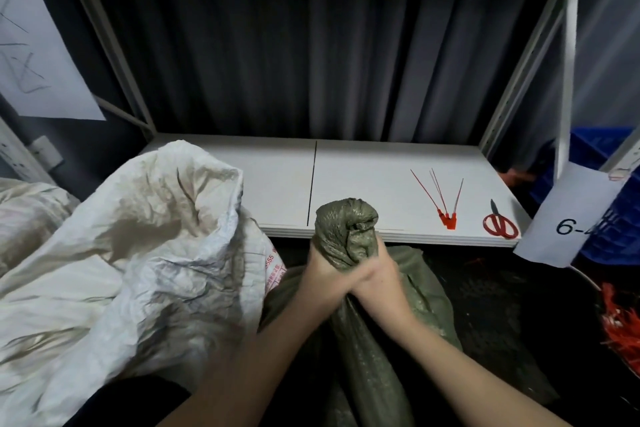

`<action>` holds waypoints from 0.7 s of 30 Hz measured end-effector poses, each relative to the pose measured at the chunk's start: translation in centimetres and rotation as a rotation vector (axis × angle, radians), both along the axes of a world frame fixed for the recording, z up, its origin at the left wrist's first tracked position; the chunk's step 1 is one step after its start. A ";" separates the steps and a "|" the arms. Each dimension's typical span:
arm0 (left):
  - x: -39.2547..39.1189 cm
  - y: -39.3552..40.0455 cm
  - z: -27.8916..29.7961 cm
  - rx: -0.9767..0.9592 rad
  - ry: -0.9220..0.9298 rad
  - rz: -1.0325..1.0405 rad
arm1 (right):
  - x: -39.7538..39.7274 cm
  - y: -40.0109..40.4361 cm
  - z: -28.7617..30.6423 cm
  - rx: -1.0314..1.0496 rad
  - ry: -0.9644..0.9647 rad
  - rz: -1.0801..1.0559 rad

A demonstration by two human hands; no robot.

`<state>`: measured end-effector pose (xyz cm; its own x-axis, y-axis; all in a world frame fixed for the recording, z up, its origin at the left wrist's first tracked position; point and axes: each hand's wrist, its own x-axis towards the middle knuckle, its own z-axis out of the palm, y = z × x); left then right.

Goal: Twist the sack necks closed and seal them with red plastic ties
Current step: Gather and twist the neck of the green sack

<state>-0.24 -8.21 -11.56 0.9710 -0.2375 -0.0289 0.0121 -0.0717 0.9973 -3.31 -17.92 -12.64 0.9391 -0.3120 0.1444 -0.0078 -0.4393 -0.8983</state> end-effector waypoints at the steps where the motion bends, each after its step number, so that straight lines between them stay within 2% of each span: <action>1: -0.6 -0.1 -0.5 0.082 -0.053 -0.006 | -0.1 0.0 0.3 0.043 -0.016 0.043; 2: -0.9 -0.3 -0.8 0.144 -0.076 -0.001 | -0.2 0.3 0.5 0.048 -0.027 0.061; 4: -0.3 -0.6 -1.0 0.124 -0.087 0.043 | -0.1 1.3 0.8 0.014 -0.076 0.008; 6: 0.5 -0.7 -0.7 0.061 -0.085 0.099 | 0.2 2.0 0.5 -0.260 -0.172 -0.074; 7: 0.9 -0.6 -0.6 0.046 -0.073 0.116 | 0.4 2.4 0.2 -0.375 -0.194 -0.044; 9: 0.9 -0.6 0.0 0.011 -0.029 0.140 | 0.5 2.3 -0.4 -0.436 -0.100 0.047; 12: 0.7 -0.4 -0.1 -0.068 0.019 0.250 | 0.0 1.6 -0.3 -0.295 0.044 0.098; 15: 0.8 -0.4 -0.1 -0.149 0.071 0.248 | -0.2 0.6 -1.0 -0.073 0.111 0.113; 21: 0.5 0.0 0.4 -0.222 0.211 0.123 | -0.1 -0.4 -2.2 -0.062 0.186 0.281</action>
